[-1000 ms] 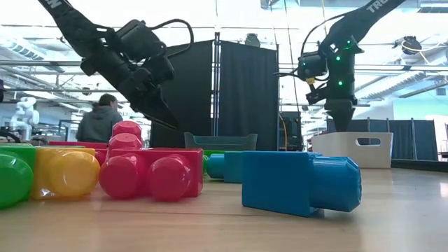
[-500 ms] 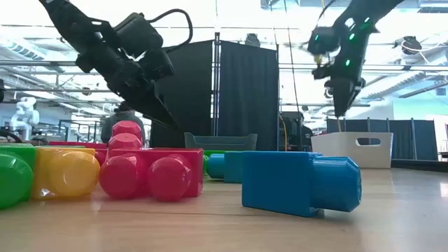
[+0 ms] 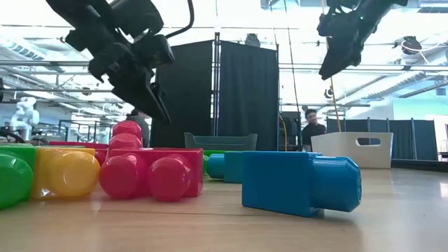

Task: Sort blocks by size
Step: Put the one stud blue game piece into the white bin

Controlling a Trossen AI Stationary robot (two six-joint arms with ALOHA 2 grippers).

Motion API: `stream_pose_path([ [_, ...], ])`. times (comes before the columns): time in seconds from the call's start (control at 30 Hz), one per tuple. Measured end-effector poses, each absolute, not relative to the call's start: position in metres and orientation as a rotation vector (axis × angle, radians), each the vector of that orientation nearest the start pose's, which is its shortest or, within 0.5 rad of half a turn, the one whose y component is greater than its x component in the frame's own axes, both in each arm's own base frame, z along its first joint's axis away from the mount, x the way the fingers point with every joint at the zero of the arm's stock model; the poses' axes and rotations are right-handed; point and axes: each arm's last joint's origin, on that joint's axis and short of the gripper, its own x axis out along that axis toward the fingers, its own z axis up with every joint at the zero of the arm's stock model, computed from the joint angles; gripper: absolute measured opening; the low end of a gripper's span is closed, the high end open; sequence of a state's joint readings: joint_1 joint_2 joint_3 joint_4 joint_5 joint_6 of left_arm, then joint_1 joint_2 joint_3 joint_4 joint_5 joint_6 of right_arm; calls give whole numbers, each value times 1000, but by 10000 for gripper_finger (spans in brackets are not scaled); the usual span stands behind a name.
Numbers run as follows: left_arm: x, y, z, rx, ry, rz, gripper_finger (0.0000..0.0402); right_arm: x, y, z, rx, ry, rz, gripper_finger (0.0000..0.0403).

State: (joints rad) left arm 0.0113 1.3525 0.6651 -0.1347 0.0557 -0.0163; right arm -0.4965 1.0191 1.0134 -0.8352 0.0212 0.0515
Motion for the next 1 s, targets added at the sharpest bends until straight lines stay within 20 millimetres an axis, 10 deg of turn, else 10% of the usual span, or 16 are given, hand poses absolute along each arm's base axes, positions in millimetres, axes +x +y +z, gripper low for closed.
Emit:
stream_pose_path([
  [0.37, 260, 3, 182, -123, 784, 119, 175, 184, -60, 311, 194, 797, -540, 167],
  [1.0, 262, -15, 185, -86, 756, -96, 175, 219, 20, 223, 232, 523, 121, 166],
])
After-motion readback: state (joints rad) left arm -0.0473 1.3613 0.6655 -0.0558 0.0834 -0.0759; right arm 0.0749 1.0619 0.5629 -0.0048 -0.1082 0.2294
